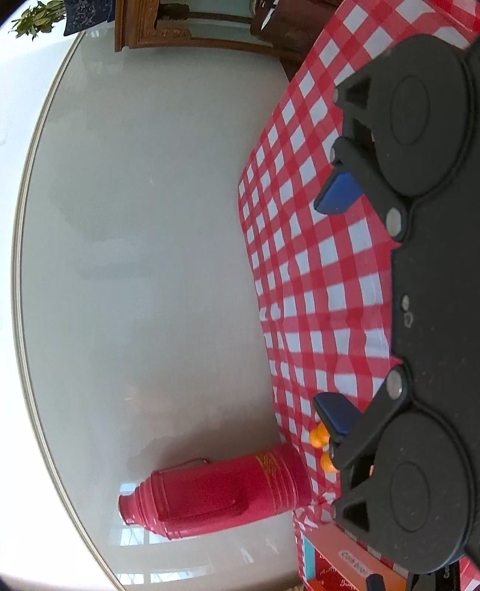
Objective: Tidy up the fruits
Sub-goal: 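Move the left tool to the large orange and grasp it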
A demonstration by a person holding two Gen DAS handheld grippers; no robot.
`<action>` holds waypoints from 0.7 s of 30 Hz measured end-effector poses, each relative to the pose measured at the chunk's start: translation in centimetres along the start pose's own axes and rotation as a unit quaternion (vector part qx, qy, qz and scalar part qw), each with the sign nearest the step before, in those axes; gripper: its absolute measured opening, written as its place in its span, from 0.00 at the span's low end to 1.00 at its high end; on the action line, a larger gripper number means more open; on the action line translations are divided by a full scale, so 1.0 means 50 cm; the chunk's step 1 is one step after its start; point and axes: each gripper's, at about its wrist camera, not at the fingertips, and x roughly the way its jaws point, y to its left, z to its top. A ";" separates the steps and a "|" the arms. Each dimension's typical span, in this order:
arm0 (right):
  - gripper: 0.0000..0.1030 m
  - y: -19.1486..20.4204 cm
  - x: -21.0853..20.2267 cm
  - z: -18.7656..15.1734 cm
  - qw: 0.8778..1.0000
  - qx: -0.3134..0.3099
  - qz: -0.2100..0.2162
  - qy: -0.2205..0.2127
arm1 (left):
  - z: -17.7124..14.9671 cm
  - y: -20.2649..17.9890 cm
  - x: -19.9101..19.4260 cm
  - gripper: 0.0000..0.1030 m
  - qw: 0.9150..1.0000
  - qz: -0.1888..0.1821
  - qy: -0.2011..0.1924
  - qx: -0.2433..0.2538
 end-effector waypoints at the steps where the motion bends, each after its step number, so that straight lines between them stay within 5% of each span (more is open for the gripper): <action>1: 0.94 -0.004 0.001 0.000 1.000 -0.001 -0.003 0.001 | 0.003 -0.008 0.002 1.00 1.000 -0.003 -0.004 0.001; 12: 0.94 -0.037 0.000 -0.003 0.993 -0.010 -0.113 -0.009 | 0.032 -0.070 0.057 1.00 0.999 -0.035 0.000 -0.019; 21: 0.94 -0.051 0.002 -0.007 0.994 -0.020 -0.103 -0.002 | 0.050 -0.099 0.114 0.94 0.998 -0.046 0.016 -0.047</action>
